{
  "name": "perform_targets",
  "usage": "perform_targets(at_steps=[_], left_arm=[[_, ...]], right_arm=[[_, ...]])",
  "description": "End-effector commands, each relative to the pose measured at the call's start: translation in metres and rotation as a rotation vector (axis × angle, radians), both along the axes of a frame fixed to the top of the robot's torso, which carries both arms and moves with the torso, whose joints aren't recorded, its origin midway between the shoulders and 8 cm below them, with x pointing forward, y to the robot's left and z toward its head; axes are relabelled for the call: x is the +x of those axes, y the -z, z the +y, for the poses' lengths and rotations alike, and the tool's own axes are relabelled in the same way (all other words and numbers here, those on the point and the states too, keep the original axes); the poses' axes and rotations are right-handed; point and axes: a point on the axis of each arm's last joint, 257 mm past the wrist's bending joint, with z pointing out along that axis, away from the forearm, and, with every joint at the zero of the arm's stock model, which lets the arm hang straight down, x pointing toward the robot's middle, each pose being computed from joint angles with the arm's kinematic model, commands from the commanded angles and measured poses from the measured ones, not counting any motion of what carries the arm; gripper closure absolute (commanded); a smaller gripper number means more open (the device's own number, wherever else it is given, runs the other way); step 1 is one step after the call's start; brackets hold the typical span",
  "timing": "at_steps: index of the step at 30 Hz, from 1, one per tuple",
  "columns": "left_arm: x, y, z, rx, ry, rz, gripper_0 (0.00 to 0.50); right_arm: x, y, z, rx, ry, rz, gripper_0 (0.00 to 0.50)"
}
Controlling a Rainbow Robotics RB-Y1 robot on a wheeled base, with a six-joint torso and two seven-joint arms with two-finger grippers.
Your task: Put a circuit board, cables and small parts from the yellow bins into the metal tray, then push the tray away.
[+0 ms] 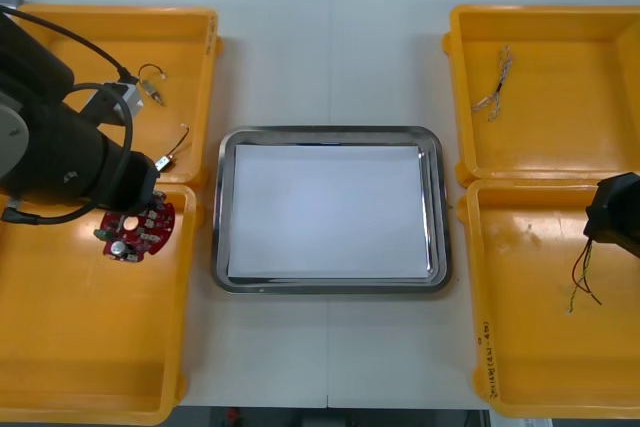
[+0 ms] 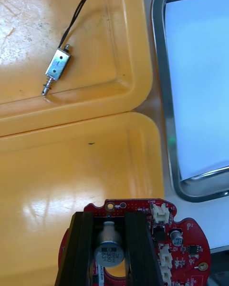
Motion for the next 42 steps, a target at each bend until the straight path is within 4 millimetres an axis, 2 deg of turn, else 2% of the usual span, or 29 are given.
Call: perform_targets(at_steps=[1, 8, 17, 25, 33, 42], left_arm=[[0.004, -0.021, -0.036, -0.05, -0.03, -0.042, 0.497], [0.003, -0.017, -0.073, -0.081, -0.036, -0.04, 0.498], [0.001, 0.013, -0.112, -0.064, -0.051, -0.04, 0.497], [0.016, 0.042, -0.134, -0.063, -0.059, -0.044, 0.497], [0.031, 0.068, -0.147, -0.059, -0.076, -0.06, 0.496], [0.039, 0.081, -0.152, -0.064, -0.081, -0.072, 0.496]], right_arm=[[-0.004, -0.028, -0.018, -0.152, -0.146, -0.062, 0.5], [-0.008, -0.045, -0.031, -0.291, -0.283, -0.074, 0.5], [-0.01, -0.064, -0.047, -0.477, -0.479, -0.078, 0.5], [-0.02, -0.07, -0.035, -0.523, -0.664, -0.059, 0.5], [-0.024, -0.07, -0.012, -0.548, -0.86, -0.077, 0.5], [-0.02, -0.061, 0.006, -0.605, -0.99, -0.069, 0.5]])
